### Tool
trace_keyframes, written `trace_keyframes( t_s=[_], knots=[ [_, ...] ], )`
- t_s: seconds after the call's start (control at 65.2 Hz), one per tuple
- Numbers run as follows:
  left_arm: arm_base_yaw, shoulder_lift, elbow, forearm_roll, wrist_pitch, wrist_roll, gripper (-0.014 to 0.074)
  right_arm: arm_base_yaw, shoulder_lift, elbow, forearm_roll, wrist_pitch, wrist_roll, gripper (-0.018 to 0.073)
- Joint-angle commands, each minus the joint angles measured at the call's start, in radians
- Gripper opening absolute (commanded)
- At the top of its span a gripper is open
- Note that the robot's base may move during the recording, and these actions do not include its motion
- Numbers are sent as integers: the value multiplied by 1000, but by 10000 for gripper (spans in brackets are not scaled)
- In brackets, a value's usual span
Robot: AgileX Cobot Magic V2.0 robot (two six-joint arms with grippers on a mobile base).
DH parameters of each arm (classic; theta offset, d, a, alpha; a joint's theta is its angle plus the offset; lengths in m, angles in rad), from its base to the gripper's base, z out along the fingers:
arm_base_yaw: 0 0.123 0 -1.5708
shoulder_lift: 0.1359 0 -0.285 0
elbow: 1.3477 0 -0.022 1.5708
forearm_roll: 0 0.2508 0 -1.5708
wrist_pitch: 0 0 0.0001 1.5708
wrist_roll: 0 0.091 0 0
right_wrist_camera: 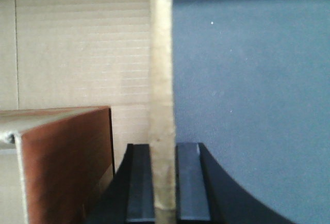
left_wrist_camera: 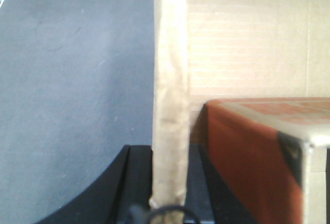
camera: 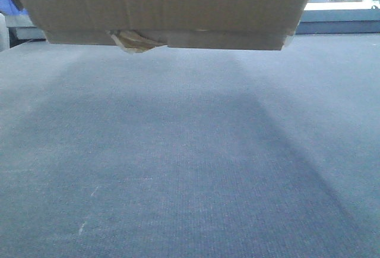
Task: Stack two boxes on right shelf middle
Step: 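Lift the two stacked boxes off the table with both grippers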
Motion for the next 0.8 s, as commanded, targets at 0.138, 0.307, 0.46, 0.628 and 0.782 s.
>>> trace_keyframes(
  t_s=[0.138,0.307,0.46,0.628,0.782],
  knots=[
    [3,-20,-14,31,-27,-75,-111,-7,-7,-16,-63,-73,11,-150],
    [3,-20,-14,40,-27,-75,-111,-7,-7,-16,-63,-82,11,-150],
    [3,-20,-14,40,-27,-63,-111,-7,-7,-16,-63,-80,9,-150],
    [3,-20,-14,40,-27,-18,-111,-7,-7,-16,-65,-78,5,-150],
    [3,-20,-14,59,-34,-18,-111,-7,-7,-16,-65,-80,-43,-151]
  ],
)
